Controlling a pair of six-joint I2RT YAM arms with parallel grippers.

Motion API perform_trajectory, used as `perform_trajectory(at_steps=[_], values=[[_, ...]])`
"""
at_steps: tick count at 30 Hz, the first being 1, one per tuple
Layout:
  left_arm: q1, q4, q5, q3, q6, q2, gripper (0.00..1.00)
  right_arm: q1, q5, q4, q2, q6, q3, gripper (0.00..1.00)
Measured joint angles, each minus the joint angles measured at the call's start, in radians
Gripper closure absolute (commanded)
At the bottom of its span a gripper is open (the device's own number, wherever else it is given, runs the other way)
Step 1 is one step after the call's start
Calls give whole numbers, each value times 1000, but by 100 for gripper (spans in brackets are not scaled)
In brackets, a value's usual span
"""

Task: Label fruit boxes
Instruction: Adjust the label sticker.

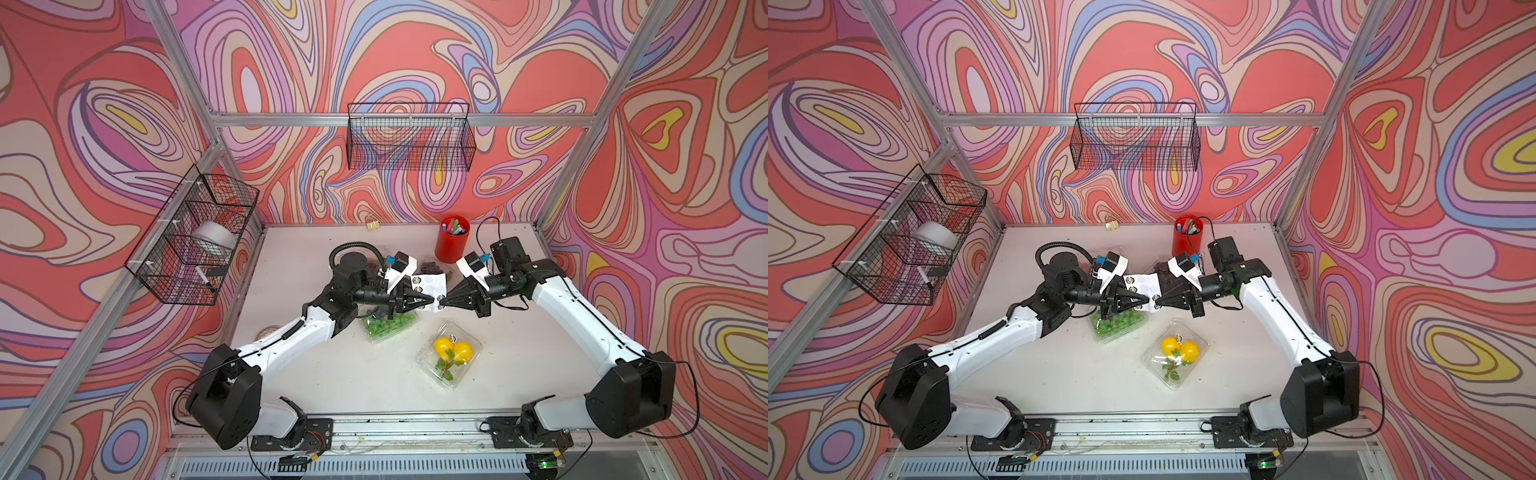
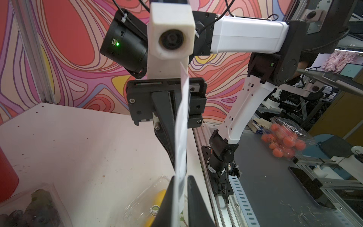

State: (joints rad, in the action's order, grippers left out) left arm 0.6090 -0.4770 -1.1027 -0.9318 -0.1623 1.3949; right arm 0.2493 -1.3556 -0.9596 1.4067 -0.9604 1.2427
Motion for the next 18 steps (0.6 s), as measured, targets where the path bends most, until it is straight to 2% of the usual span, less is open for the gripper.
perform_trajectory(at_steps=[7,18], values=[[0,-4,0,0,-3,1,99,0,0,-4,0,-1,1,100],[1,-3,0,-4,0,8,100,0,39,-50,0,-34,26,100]])
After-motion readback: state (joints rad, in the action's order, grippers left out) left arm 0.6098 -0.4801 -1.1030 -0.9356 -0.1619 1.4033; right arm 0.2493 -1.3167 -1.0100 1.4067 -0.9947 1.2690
